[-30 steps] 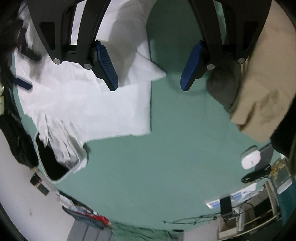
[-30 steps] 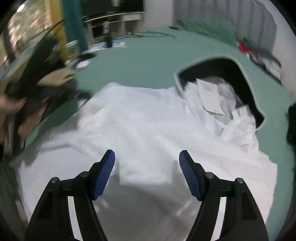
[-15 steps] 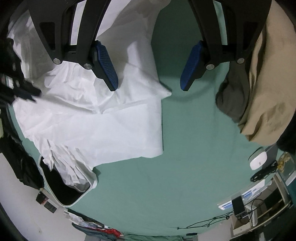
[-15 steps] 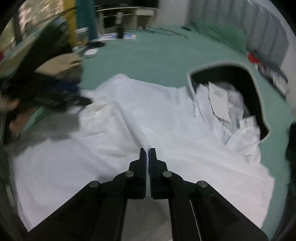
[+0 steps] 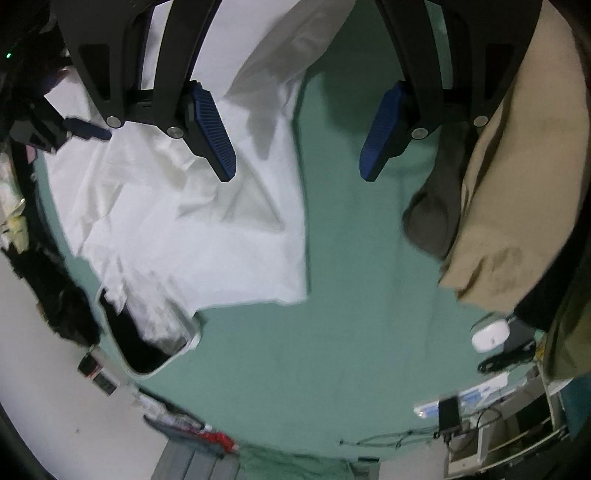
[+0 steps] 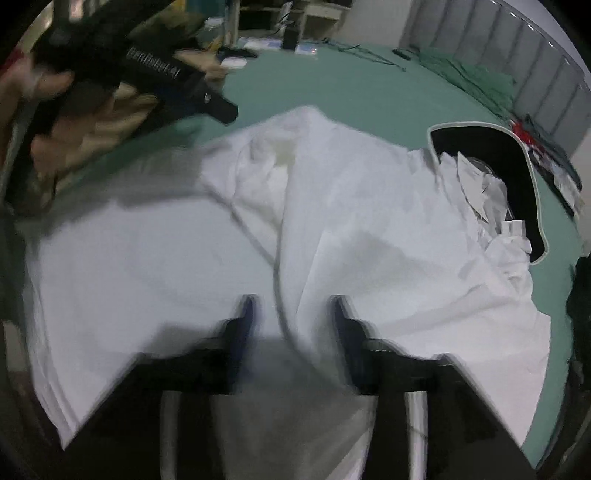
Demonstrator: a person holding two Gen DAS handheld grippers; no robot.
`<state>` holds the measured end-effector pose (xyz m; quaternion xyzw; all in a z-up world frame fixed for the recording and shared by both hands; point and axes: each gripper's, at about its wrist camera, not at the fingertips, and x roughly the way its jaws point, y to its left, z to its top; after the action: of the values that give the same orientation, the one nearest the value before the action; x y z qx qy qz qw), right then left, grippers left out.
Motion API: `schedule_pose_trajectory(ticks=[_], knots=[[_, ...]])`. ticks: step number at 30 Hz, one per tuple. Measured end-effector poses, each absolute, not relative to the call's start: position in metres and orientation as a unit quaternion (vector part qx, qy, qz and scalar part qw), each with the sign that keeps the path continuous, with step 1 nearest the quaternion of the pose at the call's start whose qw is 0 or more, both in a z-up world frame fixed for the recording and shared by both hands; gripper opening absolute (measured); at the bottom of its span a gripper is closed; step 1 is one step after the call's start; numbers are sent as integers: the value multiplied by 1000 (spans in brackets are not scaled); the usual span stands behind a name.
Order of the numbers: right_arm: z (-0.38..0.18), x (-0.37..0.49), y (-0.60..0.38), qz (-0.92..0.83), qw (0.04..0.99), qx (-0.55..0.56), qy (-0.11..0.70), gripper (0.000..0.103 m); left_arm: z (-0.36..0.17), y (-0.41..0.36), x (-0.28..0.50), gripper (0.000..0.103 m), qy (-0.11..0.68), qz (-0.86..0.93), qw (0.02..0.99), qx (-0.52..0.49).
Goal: Fold large clothes
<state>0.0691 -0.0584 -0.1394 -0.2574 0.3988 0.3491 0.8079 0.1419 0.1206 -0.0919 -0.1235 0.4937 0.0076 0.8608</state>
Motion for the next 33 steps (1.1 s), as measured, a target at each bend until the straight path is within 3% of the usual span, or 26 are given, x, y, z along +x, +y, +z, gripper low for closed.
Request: schedule_pose_trajectory(ticks=[6,10,11,12,14,15,16,27,28,29,31,33], knots=[[-120,93,-79,294,847,-201,395,61,-87,87,171,73,480,-46,868,-118],[-116,110,-128,226,869,-184,400,61,-110,65,188,71,512,-32,856,-68],[-115,116,-146,204,874,-178,404,61,-117,66,187,64,519,-28,852,-64],[-116,121,-163,185,877,-174,407,61,-127,67,187,43,534,-20,843,-61],[-120,136,-199,143,880,-169,420,61,-130,73,177,39,521,-17,851,-64],[-124,143,-217,127,878,-164,431,61,-129,75,170,26,520,-4,853,-49],[-129,149,-231,118,875,-159,441,61,-128,78,164,22,518,2,854,-46],[-153,220,-301,131,868,-75,474,61,-95,108,128,16,447,68,888,-84],[-154,224,-301,142,869,-60,471,57,-92,104,129,16,439,68,893,-75],[-155,226,-301,153,871,-53,464,35,-90,101,131,16,434,70,896,-66],[-154,222,-297,171,875,-53,450,6,-87,93,139,12,426,75,900,-50],[-149,220,-294,153,885,-65,435,5,-82,87,143,10,409,74,908,-42]])
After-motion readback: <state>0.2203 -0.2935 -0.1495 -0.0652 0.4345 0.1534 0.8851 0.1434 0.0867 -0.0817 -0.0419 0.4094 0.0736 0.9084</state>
